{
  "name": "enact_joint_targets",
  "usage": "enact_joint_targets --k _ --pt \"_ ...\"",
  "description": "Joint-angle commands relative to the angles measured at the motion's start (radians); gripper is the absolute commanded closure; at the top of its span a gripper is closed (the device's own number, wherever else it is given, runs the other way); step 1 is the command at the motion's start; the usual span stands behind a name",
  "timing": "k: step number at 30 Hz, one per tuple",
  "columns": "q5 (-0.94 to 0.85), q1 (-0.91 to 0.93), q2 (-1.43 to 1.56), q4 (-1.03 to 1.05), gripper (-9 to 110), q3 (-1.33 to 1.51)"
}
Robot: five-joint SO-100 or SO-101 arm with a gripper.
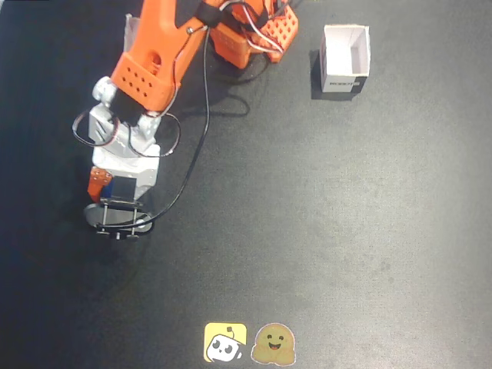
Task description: Put the red cube in the right box and the blue cube in the left box.
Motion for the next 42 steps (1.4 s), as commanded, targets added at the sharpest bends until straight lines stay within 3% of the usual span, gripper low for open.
enact_joint_targets --k 1,23,32,42 --pt "-0.003 0.017 0.034 0.041 88 -0.055" --pt "0.13 -0.083 0.505 0.545 87 -0.051" --pt "0.225 -0.371 0.75 0.707 87 0.026" --pt "0.328 -0.729 0.769 0.785 87 0.011"
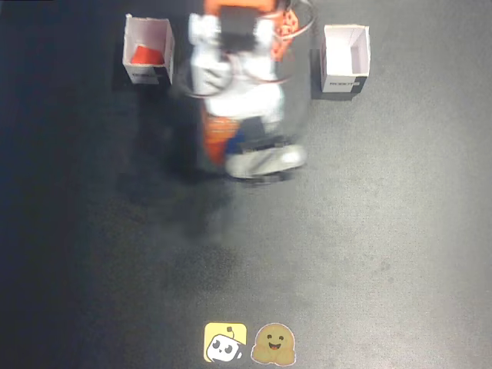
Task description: Put the red cube in the right box and the blue cube in the left box.
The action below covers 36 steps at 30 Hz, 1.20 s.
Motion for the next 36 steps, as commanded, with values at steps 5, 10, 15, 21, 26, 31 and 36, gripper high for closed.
enact_joint_targets --k 5,10,15,21,26,31,36 --pt "0.089 -0.249 0.032 0.026 87 -0.038" --pt "0.112 -0.365 0.015 0.052 87 -0.044" --pt "0.115 -0.449 0.02 0.118 87 -0.064" --pt "0.167 -0.588 0.04 0.17 87 -0.069" --pt "0.221 -0.709 0.081 0.19 87 -0.048" --pt "0.296 -0.833 0.137 0.201 87 -0.005" --pt "0.33 -0.913 0.143 0.227 86 0.006"
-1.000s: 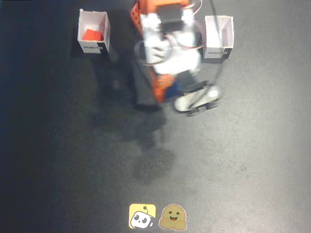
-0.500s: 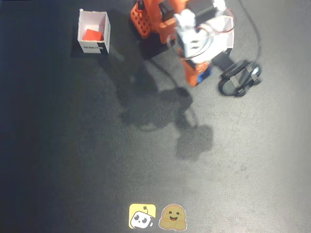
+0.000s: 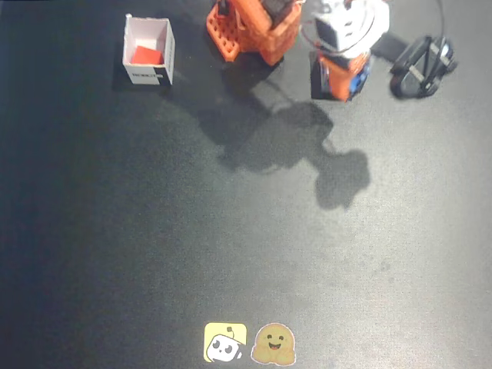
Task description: Put the red cube in the right box and the blue cube in the left box.
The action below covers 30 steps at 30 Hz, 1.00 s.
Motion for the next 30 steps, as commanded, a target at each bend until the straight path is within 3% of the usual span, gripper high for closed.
enact_joint_targets --k 1,15,30 --pt "0.015 -0.04 0.029 0.023 86 -0.012" --pt "0.069 -0.235 0.097 0.074 87 0.031" --pt "0.084 -0.288 0.095 0.051 87 0.086"
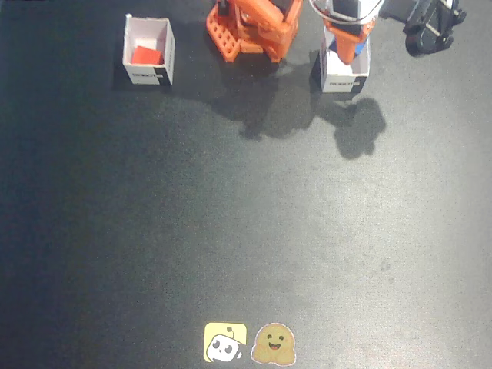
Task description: Put the red cube in the right box and the blue cube in the left box.
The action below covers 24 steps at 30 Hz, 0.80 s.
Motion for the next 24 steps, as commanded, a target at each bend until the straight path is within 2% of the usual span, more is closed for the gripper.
enact_joint_targets --k 1,17,19,24 --pt "0.002 -0.012 0.015 -0.029 87 0.005" --pt "0.051 -0.064 0.025 -0.086 81 0.023" --pt "0.058 -0.064 0.028 -0.08 82 0.026" --pt "0.061 -0.037 0.06 -0.058 93 0.037"
